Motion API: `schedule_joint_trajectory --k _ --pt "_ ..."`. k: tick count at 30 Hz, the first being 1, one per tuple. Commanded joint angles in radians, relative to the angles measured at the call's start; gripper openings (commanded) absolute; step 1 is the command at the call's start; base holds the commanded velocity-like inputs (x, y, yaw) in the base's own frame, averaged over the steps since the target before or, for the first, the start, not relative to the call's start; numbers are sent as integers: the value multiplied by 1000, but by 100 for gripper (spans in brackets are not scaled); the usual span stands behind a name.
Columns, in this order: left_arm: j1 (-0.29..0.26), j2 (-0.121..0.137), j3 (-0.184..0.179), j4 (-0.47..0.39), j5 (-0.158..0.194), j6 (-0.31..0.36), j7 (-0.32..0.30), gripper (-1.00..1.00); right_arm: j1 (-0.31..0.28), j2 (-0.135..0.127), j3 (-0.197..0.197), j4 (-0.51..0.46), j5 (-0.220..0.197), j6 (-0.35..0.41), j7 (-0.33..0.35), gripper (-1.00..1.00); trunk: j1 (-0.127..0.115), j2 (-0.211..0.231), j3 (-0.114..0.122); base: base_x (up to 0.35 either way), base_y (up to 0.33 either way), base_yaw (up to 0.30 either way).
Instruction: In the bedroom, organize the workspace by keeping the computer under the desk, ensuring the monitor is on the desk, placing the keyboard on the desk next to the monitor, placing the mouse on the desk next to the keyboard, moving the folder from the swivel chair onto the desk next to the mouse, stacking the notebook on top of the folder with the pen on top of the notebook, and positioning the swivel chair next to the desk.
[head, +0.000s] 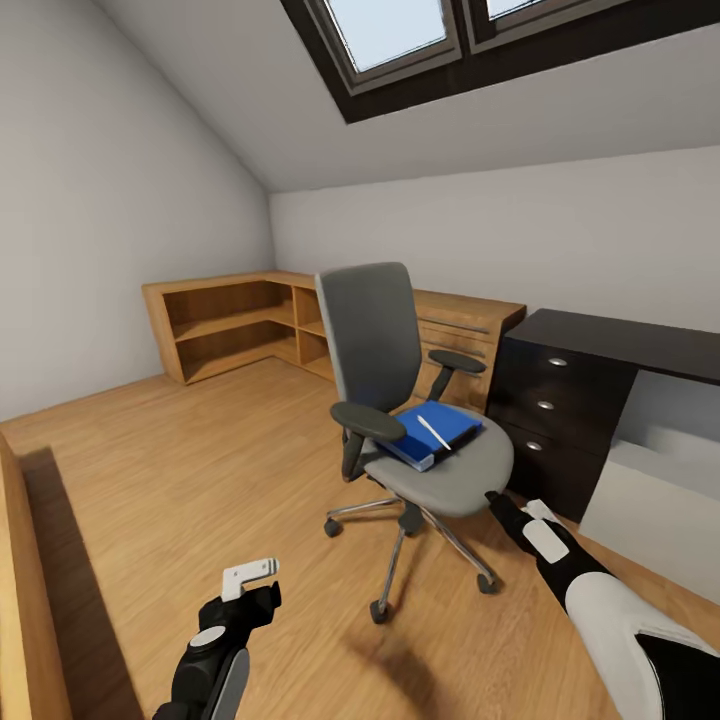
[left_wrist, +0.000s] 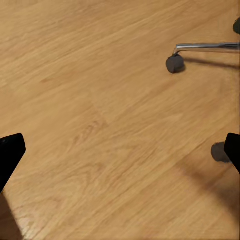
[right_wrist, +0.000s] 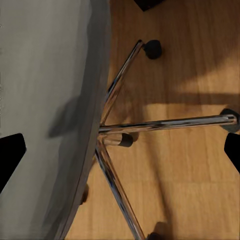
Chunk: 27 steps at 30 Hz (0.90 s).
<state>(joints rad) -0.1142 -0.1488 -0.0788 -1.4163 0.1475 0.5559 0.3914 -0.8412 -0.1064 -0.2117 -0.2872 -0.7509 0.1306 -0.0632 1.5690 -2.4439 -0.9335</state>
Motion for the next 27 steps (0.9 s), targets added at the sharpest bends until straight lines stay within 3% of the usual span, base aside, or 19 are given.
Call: schedule_joint_trajectory --k 1,27 --pt "0 1 -2 -1 11 3 9 100 1 0 3 14 -8 8 -6 100 0 0 -1 267 0 0" --pt "0 2 -2 10 11 2 14 100 1 1 3 14 -8 9 -4 100 0 0 -1 296 0 23"
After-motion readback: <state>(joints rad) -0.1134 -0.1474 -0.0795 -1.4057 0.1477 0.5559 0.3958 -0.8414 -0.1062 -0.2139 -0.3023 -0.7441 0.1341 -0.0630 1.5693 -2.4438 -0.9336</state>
